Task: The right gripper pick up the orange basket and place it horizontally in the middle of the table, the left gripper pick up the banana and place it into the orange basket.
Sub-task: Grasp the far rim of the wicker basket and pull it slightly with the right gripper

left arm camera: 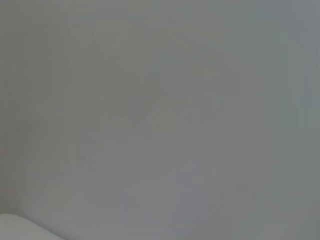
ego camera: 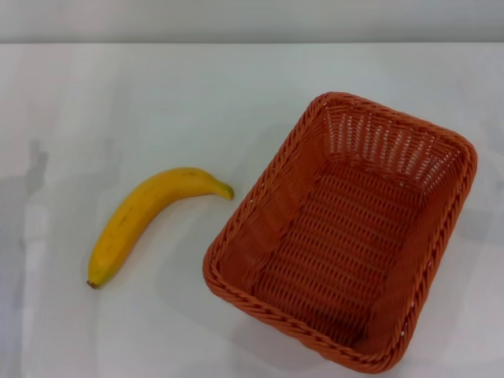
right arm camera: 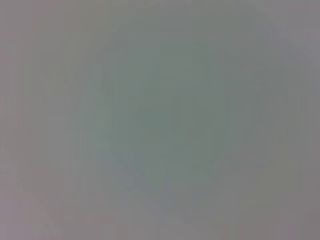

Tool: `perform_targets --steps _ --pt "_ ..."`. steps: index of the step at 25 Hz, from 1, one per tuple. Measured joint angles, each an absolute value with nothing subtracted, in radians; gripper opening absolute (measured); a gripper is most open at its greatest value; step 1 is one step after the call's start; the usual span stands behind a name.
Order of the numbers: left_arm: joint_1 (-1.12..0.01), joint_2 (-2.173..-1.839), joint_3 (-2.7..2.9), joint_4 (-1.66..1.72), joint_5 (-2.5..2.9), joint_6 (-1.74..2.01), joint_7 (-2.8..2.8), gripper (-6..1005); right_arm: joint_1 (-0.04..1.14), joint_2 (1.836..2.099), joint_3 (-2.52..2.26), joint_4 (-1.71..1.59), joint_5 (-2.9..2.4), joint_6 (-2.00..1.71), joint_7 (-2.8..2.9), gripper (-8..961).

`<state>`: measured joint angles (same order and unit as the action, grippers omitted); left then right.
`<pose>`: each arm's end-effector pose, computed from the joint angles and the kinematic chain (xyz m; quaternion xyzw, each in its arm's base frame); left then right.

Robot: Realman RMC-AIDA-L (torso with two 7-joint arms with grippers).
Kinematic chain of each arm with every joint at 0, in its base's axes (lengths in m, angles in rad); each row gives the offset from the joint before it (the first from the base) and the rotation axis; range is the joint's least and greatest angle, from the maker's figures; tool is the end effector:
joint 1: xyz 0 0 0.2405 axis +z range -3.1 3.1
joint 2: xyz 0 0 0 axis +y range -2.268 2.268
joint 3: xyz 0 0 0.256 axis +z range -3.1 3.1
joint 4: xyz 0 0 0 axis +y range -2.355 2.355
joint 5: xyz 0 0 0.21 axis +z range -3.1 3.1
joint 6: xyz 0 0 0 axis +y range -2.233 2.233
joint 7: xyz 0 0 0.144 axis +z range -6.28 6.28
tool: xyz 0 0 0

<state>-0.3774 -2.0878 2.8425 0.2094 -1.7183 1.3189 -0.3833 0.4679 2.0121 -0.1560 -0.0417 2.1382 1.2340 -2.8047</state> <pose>-0.3578 0.2935 0.0025 -0.5138 -0.3802 -0.4181 0.6454 0.3796 0.3333 0.0812 -0.5658 0.2632 0.3244 0.7109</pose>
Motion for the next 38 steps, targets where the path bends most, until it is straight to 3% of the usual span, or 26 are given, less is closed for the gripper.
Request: perform_targets --steps 9,13,16,20,22,25,28,30,38 --pt "-0.372 -2.088 2.841 0.214 -1.721 1.315 -0.386 879 0.5 2.0 -0.229 -0.208 2.109 1.211 -2.501 838" --pt "-0.368 -2.088 2.841 0.214 -1.726 1.317 -0.388 878 0.491 1.963 -0.477 -0.427 2.034 1.087 -2.078 832" --pt "-0.368 -2.088 2.841 0.213 -1.728 1.316 -0.388 878 0.493 1.894 -0.683 -0.583 1.907 1.014 -1.771 828" --pt "-0.369 -2.088 2.841 0.213 -1.729 1.317 -0.388 878 0.548 1.761 -0.849 -0.702 1.705 1.041 -1.445 822" --pt "-0.369 -2.087 2.841 0.211 -1.73 1.318 -0.388 878 0.594 1.711 -0.869 -0.736 1.596 1.108 -1.294 819" --pt "-0.371 -2.087 2.835 0.206 -1.731 1.318 -0.388 878 0.671 1.669 -0.871 -0.784 1.428 1.231 -1.148 815" --pt "-0.374 -2.086 2.83 0.205 -1.73 1.319 -0.388 878 0.762 1.663 -0.871 -0.836 1.236 1.356 -1.046 810" --pt "-0.376 -2.086 2.83 0.205 -1.731 1.32 -0.388 878 0.817 1.676 -0.871 -0.853 1.11 1.415 -0.993 808" --pt "-0.379 -2.085 2.83 0.204 -1.73 1.319 -0.388 878 0.915 1.808 -0.878 -0.887 0.753 1.492 -0.886 796"
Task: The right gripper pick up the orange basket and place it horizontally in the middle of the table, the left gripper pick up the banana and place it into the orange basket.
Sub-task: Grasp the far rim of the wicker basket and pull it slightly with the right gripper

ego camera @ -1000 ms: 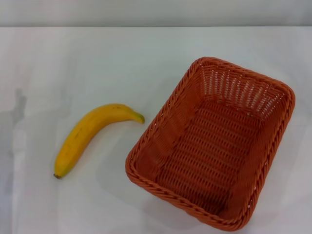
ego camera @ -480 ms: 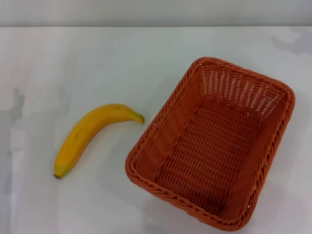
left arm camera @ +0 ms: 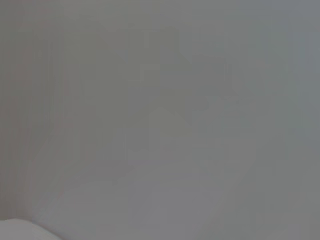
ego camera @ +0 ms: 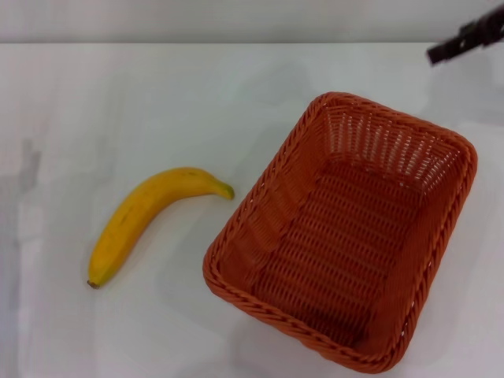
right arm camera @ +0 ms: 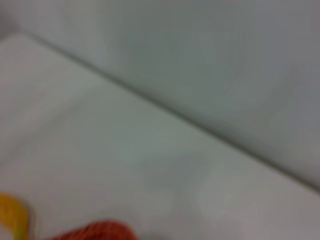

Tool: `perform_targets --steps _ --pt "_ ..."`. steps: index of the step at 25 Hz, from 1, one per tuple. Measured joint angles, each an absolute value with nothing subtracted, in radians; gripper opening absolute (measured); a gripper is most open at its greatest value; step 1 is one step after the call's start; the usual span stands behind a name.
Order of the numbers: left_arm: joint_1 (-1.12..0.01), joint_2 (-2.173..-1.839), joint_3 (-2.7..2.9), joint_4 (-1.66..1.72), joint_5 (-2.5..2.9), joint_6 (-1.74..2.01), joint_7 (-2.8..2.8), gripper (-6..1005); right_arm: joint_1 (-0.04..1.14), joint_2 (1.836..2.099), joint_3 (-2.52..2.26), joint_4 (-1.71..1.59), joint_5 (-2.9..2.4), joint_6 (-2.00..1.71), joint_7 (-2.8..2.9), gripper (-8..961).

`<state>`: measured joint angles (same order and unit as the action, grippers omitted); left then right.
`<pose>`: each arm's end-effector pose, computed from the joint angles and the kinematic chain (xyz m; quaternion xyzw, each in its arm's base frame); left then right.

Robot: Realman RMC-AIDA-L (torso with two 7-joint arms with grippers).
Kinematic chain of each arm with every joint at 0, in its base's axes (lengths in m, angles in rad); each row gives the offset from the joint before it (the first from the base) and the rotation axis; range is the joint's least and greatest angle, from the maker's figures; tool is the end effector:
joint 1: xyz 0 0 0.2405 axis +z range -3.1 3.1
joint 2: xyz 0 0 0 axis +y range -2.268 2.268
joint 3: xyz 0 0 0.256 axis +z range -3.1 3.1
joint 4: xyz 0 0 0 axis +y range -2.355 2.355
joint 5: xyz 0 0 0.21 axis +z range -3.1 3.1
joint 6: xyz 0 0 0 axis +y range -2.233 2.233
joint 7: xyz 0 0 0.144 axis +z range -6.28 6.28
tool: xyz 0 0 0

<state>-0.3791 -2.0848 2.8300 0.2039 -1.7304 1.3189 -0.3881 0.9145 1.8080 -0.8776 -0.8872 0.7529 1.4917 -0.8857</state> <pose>-0.3609 0.2941 0.0075 -0.5035 -0.3807 -0.4192 0.6525 0.1678 0.4536 0.1205 -0.9195 0.3244 -0.0032 0.2223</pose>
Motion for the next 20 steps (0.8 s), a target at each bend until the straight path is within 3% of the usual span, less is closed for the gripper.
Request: perform_targets --steps 7,15,20 --pt "-0.399 -2.085 2.829 0.204 -1.73 1.317 -0.388 878 0.932 1.893 -0.893 -0.88 0.632 1.525 -0.87 786" --pt "-0.396 -2.086 2.829 0.204 -1.73 1.316 -0.388 878 0.952 1.939 -0.91 -0.849 0.617 1.514 -0.872 774" --pt "-0.395 -2.086 2.829 0.204 -1.729 1.314 -0.388 877 0.955 1.949 -0.944 -0.797 0.605 1.435 -0.872 767"
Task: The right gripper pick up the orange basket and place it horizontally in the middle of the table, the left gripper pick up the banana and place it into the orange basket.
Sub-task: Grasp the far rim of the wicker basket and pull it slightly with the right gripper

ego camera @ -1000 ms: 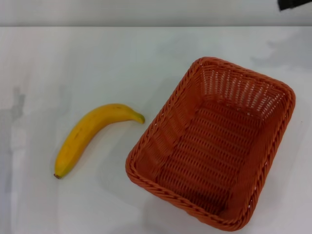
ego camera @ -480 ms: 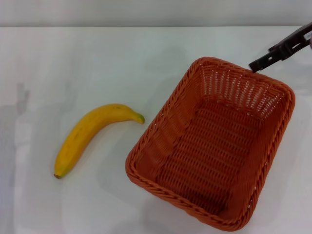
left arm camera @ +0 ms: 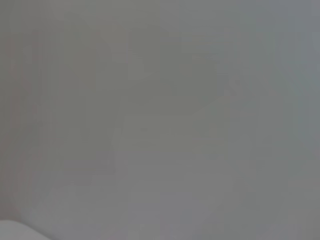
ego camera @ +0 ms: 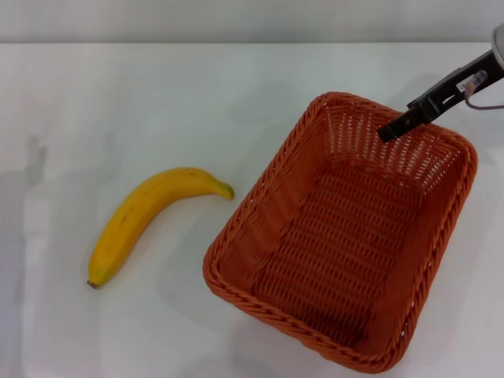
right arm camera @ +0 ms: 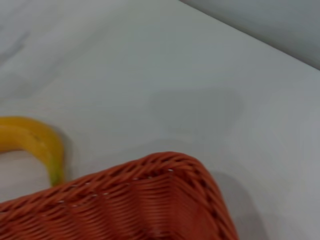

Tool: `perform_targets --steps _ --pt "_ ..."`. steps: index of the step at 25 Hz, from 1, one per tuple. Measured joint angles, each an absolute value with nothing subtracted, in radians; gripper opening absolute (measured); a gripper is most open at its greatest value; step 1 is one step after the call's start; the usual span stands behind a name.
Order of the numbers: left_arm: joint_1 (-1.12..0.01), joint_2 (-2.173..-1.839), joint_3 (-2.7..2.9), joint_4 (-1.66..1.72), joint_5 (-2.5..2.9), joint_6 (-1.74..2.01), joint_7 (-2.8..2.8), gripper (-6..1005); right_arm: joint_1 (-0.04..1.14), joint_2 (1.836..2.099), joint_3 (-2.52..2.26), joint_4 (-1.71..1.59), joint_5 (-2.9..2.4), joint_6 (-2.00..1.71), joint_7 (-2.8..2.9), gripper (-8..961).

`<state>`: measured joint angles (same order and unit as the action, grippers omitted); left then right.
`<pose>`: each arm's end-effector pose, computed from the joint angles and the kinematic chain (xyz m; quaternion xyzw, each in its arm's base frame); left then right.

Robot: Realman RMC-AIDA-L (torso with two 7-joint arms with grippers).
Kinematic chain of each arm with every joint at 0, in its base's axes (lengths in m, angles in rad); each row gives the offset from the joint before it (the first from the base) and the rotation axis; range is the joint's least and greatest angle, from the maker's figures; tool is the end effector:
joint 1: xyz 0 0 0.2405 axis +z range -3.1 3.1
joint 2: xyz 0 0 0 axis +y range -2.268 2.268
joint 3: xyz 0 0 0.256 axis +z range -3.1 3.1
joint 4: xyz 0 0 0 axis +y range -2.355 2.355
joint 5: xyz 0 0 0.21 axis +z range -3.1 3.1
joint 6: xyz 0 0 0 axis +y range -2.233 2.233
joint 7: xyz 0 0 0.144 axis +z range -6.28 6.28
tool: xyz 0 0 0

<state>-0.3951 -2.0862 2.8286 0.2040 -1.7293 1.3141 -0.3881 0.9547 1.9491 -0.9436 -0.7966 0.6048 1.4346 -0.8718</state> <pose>-0.3563 0.2998 0.0064 -0.5067 -0.3790 -0.4233 0.6485 0.1719 0.4402 0.0394 -0.9248 0.3328 -0.0744 0.1688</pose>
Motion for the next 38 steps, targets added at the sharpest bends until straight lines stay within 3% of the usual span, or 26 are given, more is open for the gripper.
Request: perform_targets --steps 12,18,20,26,30,38 --pt "-0.4 -2.085 2.829 0.204 -1.724 1.308 -0.388 877 0.982 1.963 -0.962 -0.737 0.536 1.41 -0.862 750" --pt "-0.398 -2.085 2.829 0.204 -1.724 1.308 -0.388 877 0.983 1.957 -0.958 -0.736 0.534 1.416 -0.86 563" --pt "-0.396 -2.085 2.829 0.204 -1.724 1.309 -0.388 877 0.983 1.955 -0.957 -0.735 0.534 1.417 -0.854 317" --pt "-0.393 -2.086 2.829 0.204 -1.728 1.309 -0.388 877 0.983 1.95 -0.959 -0.735 0.534 1.428 -0.836 267" --pt "-0.394 -2.086 2.829 0.204 -1.728 1.31 -0.388 877 0.984 1.94 -0.943 -0.733 0.546 1.462 -0.836 234" --pt "-0.392 -2.086 2.829 0.207 -1.73 1.31 -0.388 877 1.007 1.882 -0.829 -0.712 0.56 1.583 -0.834 177"
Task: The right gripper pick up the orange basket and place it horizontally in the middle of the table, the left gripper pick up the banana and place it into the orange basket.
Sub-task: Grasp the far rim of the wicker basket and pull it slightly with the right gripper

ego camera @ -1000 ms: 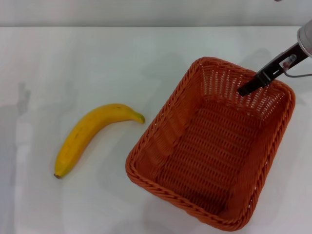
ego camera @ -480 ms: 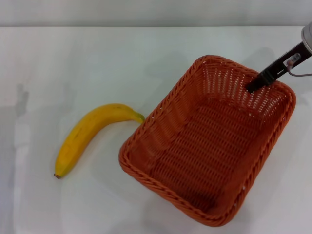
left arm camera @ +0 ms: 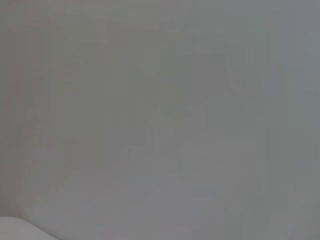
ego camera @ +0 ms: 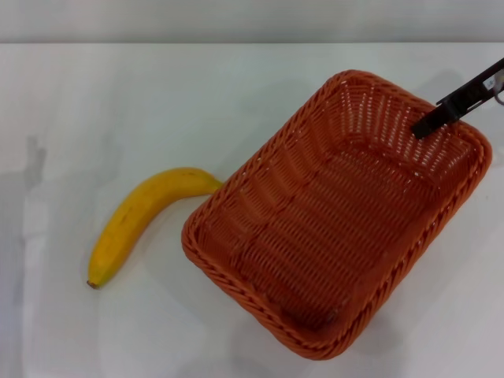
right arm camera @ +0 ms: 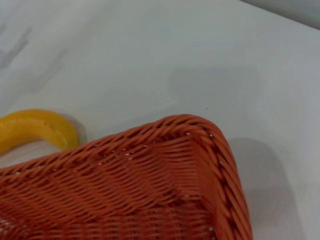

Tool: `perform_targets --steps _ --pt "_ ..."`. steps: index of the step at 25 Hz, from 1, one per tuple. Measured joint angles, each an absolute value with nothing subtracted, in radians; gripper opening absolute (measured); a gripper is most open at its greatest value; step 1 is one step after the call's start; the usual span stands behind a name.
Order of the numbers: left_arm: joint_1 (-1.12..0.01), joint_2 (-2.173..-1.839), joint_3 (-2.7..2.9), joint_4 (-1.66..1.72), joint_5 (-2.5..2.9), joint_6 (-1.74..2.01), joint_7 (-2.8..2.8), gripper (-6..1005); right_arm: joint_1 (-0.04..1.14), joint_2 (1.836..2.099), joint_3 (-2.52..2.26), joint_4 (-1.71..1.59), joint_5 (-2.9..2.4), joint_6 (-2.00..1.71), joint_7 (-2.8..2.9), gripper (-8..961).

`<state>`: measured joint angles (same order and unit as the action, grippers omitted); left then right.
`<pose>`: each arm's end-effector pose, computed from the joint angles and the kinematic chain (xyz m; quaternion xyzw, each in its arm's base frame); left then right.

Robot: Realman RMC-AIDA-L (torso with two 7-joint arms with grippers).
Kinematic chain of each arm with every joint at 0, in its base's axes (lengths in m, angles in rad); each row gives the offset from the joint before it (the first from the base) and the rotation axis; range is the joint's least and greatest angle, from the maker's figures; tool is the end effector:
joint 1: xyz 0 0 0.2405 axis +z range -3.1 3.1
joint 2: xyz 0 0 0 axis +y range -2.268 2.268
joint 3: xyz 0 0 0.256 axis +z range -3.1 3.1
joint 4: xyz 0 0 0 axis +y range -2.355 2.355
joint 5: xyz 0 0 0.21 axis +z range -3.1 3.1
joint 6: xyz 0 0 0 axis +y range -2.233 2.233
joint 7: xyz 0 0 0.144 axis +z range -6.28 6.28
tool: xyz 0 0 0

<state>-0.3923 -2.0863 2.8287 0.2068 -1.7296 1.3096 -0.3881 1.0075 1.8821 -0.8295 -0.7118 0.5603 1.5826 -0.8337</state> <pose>-0.3571 0.2989 0.0054 -0.5062 -0.3823 -0.4218 0.6479 0.1754 0.4349 0.0637 -0.9089 0.3905 -0.0808 0.1222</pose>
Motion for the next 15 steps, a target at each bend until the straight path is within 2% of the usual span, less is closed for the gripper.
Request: perform_targets --steps 6,12,15 --pt "-0.391 -2.086 2.829 0.211 -1.731 1.312 -0.388 877 1.018 1.832 -0.778 -0.667 0.627 1.632 -0.83 168" --pt "-0.391 -2.087 2.829 0.213 -1.73 1.314 -0.388 876 1.004 1.793 -0.665 -0.604 0.659 1.64 -0.83 165" --pt "-0.395 -2.087 2.829 0.213 -1.73 1.314 -0.388 876 0.987 1.783 -0.654 -0.593 0.692 1.651 -0.825 166"
